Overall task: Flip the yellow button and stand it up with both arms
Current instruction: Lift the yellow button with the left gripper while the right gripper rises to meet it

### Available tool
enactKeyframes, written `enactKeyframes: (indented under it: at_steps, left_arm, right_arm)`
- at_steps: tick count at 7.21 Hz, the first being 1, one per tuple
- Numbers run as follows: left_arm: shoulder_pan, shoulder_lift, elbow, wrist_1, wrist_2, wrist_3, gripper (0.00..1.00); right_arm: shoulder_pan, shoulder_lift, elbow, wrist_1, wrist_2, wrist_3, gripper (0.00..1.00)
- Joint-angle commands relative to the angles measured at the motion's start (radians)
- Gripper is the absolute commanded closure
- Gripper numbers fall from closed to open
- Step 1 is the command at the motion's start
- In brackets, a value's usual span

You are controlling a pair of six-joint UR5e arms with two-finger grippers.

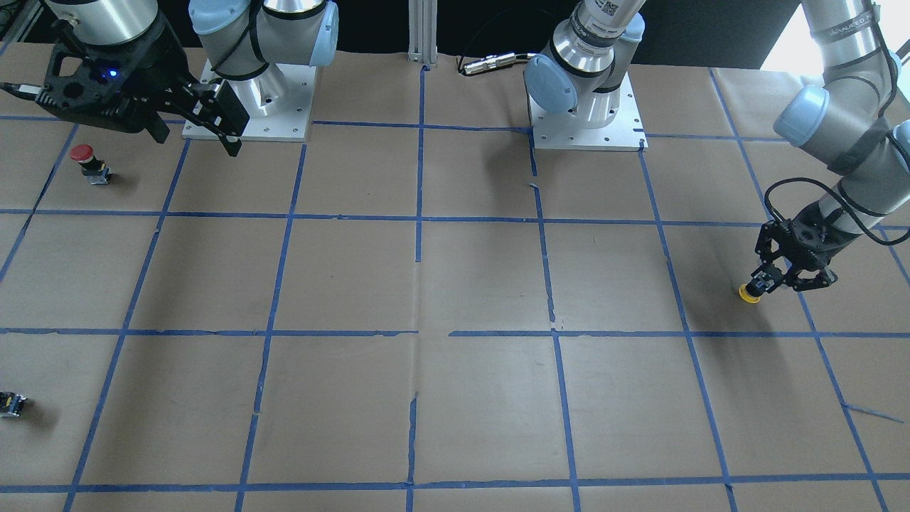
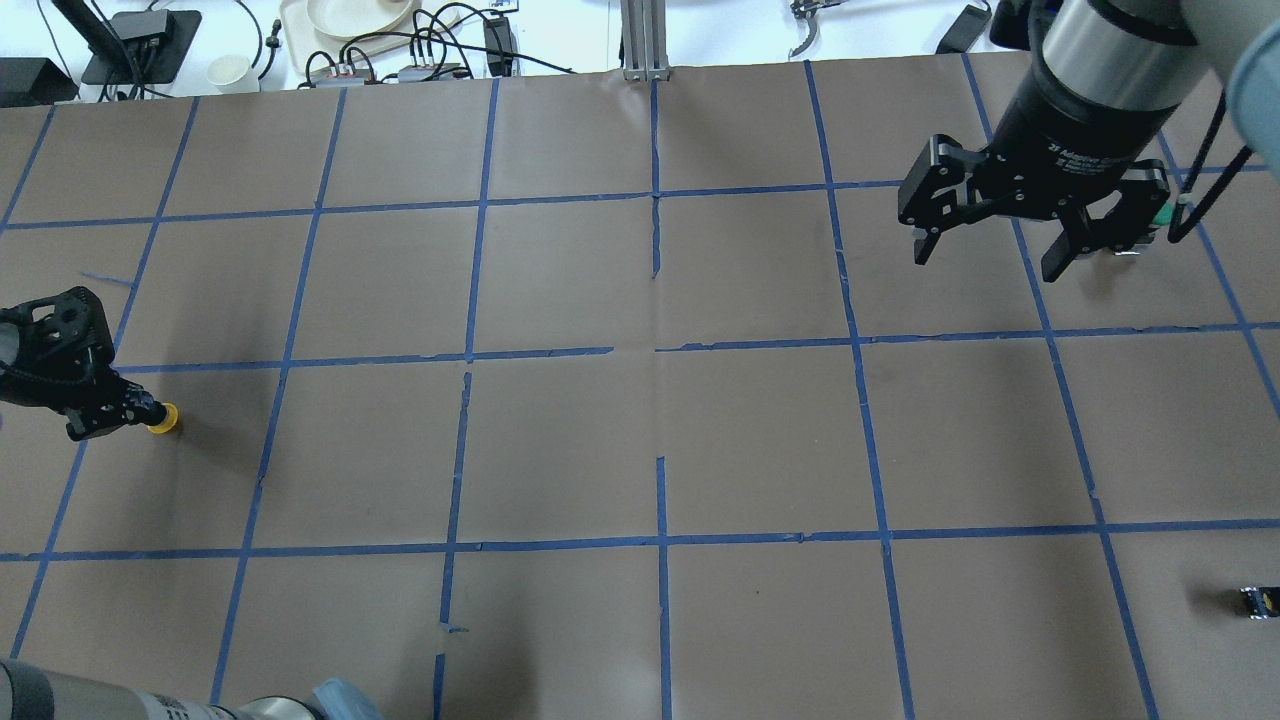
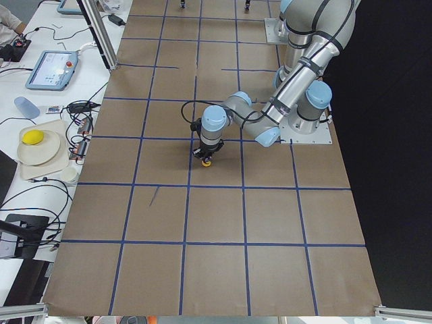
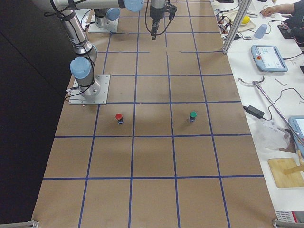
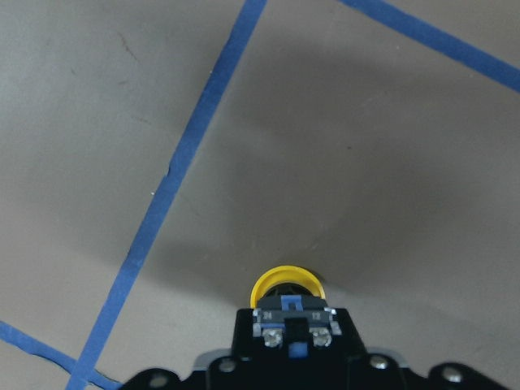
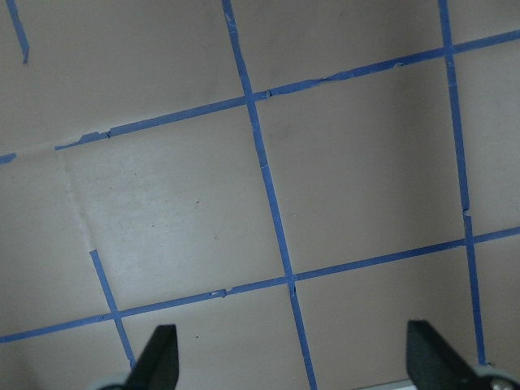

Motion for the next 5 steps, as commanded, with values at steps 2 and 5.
enactKeyframes:
  at_steps: [2,5]
  left_arm:
    - [-0.107,0.131,0.008,-0.255,-0.112,-0.377,0.87]
    - [-0.323,0.231,0.063,-0.507,-0.286,-0.797,0.87]
  right_arm:
    - [-0.032,0.002,0.036,0.006,0.004,0.007,0.0]
    - [-0.032,0.017,0.027,-0.038,0.233,0.225,0.0]
